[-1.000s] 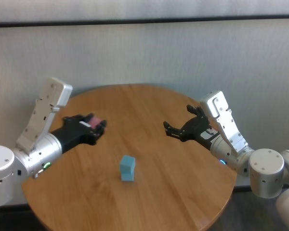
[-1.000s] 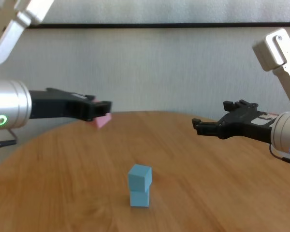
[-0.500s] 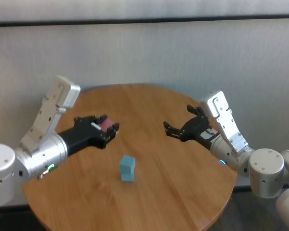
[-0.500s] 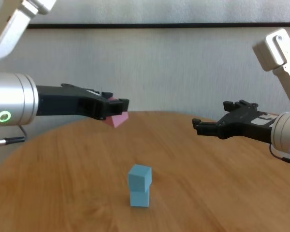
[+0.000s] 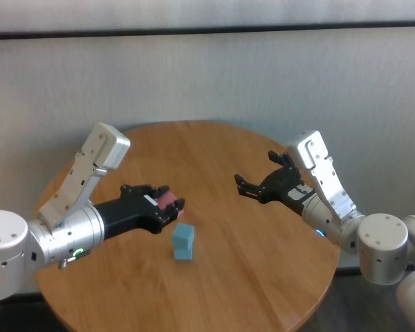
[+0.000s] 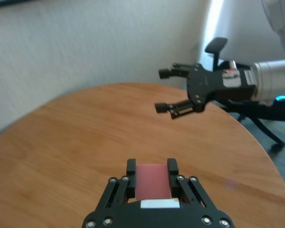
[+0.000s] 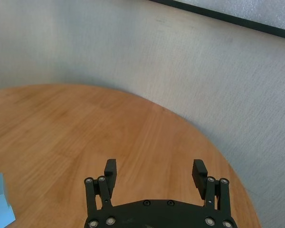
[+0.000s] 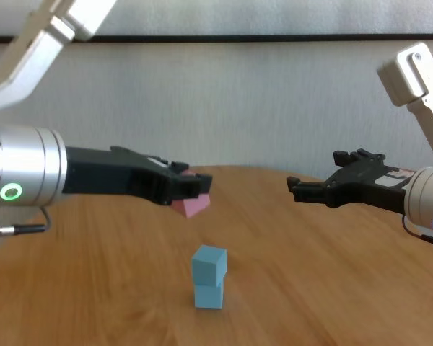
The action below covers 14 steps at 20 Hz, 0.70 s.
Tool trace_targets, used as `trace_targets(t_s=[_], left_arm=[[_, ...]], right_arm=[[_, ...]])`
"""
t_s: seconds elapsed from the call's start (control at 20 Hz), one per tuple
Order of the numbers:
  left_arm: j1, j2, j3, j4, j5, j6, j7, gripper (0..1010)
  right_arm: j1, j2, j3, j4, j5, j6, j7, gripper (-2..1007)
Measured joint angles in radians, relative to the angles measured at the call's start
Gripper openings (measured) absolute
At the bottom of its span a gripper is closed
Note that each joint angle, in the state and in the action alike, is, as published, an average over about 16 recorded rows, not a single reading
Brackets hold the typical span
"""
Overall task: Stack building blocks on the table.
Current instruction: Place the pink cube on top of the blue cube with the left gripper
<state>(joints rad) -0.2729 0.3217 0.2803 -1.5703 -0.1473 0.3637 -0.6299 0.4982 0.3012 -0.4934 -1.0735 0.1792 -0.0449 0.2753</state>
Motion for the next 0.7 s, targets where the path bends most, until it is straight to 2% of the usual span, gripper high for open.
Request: trace_targets(t_s=[0.3, 0.7], left_arm=[[-0.015, 0.019, 0.033, 0.027, -0.015, 0.002, -0.035, 393], [-0.048, 0.029, 0.075, 0.079, -0.028, -0.014, -0.062, 393]], right_arm=[[0.0, 0.0, 0.0, 0.0, 0.0, 0.0, 0.0, 1005], [0.0, 0.0, 0.0, 0.0, 0.0, 0.0, 0.0, 1005]])
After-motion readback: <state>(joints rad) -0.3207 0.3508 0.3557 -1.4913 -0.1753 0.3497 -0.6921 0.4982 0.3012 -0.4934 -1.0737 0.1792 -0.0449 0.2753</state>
